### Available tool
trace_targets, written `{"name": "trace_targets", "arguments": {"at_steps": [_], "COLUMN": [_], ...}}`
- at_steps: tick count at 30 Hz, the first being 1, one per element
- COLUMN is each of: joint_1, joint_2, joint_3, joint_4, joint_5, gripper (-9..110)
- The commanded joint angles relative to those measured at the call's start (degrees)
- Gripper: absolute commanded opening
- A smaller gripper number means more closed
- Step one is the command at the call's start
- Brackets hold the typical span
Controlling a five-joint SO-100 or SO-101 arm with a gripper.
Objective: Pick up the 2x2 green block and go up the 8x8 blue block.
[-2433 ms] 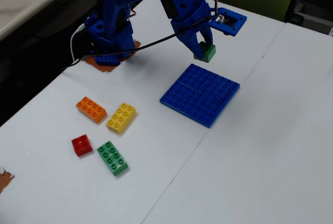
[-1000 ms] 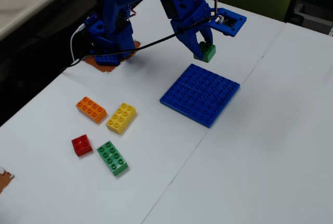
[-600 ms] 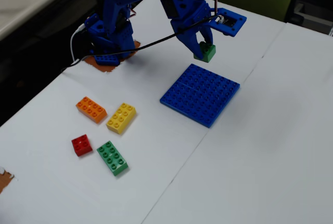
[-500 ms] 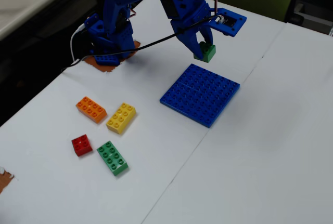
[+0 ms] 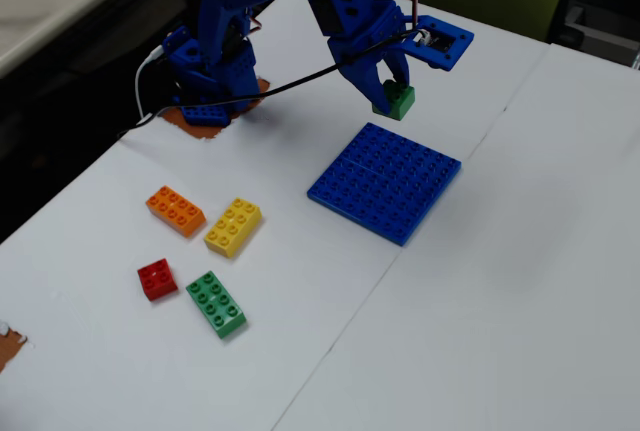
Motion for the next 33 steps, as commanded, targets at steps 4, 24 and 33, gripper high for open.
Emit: {"name": "trace_targets", "arguments": {"at_steps": [4, 24, 33], "joint_1": [-0.70, -0.79, -0.79], "joint_2": [2.99, 2.64, 2.72], "joint_3": [-0.44, -1.14, -1.23], "joint_4": [0.53, 0.53, 0.53], "joint_5": [0.44, 0.70, 0.70], "gripper": [4, 4, 4]}}
